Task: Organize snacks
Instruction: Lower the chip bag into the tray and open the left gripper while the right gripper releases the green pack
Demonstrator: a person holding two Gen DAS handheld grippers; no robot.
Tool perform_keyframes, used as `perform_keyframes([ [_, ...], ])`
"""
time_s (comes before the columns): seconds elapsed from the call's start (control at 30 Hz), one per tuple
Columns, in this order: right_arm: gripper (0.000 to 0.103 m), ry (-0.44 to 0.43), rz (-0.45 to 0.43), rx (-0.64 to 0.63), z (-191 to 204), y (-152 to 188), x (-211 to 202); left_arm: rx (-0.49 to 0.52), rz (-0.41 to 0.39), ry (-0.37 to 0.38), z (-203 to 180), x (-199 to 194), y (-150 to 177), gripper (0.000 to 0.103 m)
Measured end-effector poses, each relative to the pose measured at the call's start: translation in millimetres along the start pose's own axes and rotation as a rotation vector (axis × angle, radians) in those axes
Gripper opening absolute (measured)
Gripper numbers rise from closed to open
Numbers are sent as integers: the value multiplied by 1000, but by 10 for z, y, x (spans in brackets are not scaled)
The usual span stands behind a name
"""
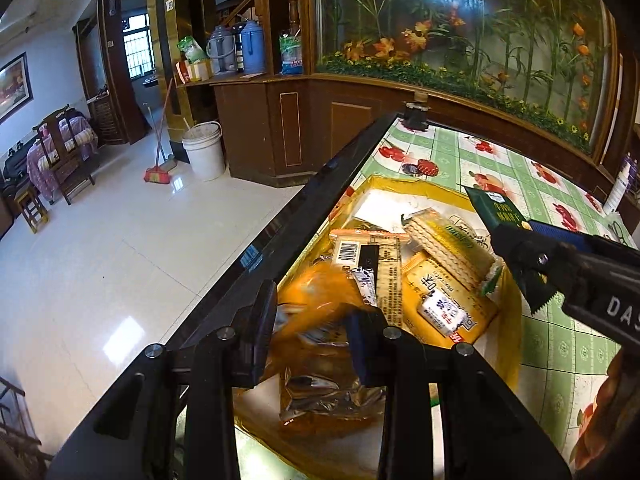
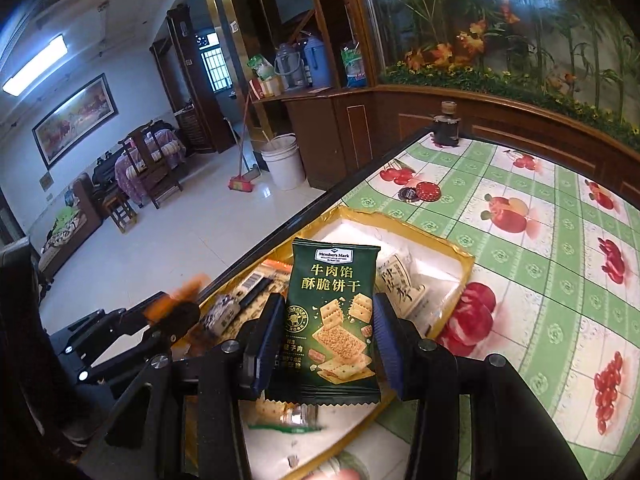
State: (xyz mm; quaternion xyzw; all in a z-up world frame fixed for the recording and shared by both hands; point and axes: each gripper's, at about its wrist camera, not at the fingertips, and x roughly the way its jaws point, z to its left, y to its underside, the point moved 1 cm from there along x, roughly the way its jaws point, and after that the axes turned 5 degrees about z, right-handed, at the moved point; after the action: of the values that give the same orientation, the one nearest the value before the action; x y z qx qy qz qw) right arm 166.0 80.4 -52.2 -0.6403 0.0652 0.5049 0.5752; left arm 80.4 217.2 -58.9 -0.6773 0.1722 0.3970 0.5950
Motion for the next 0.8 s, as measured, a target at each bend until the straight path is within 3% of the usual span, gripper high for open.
perform_keyframes([
  [0.3, 46, 6, 36, 33, -106, -172, 356, 18, 7, 4, -45, 89, -67, 31],
  [0.8, 48, 16, 77, 41, -170, -138, 659, 41, 7, -38, -156, 176, -140, 31],
])
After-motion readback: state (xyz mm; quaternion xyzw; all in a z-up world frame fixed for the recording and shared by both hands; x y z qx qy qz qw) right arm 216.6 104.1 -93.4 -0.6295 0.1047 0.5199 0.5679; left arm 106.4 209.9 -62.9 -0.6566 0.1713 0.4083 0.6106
